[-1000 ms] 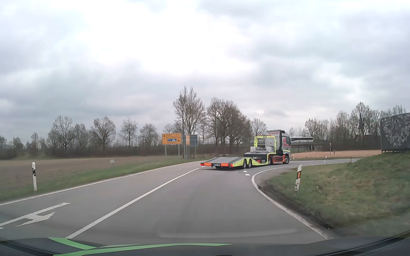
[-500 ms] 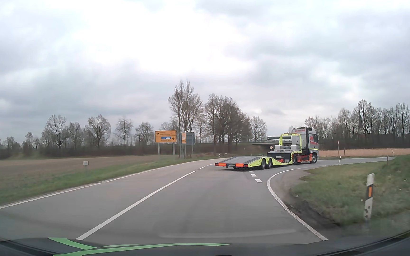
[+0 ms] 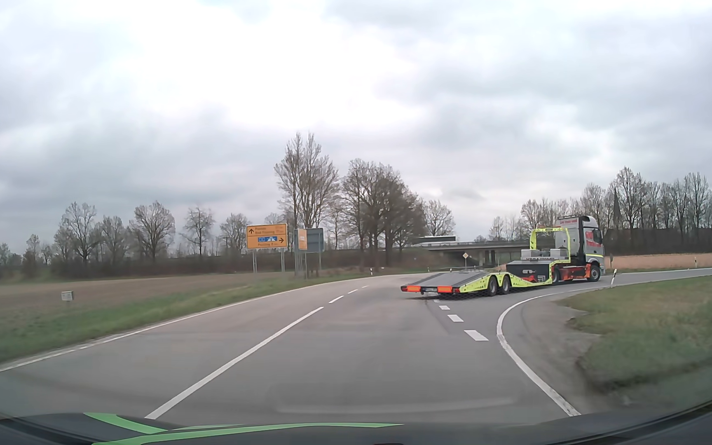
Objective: Follow the waypoints while adhering to traffic rules and regulations
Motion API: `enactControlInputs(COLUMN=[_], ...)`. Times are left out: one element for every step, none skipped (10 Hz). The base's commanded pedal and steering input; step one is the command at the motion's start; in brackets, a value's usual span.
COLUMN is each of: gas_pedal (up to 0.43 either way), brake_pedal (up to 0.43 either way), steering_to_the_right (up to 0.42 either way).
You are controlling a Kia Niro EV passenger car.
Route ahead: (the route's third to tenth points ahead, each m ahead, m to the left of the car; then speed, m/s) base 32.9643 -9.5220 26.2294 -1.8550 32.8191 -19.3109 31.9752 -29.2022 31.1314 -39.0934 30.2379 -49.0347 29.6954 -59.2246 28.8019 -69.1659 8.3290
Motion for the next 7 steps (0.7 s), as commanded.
enactControlInputs(gas_pedal=[0.000,0.000,0.000,0.000,0.000,0.000,0.000], brake_pedal=[0.043,0.043,0.037,0.024,0.000,0.000,0.000], steering_to_the_right=[0.058,0.066,0.075,0.077,0.080,0.083,0.087])
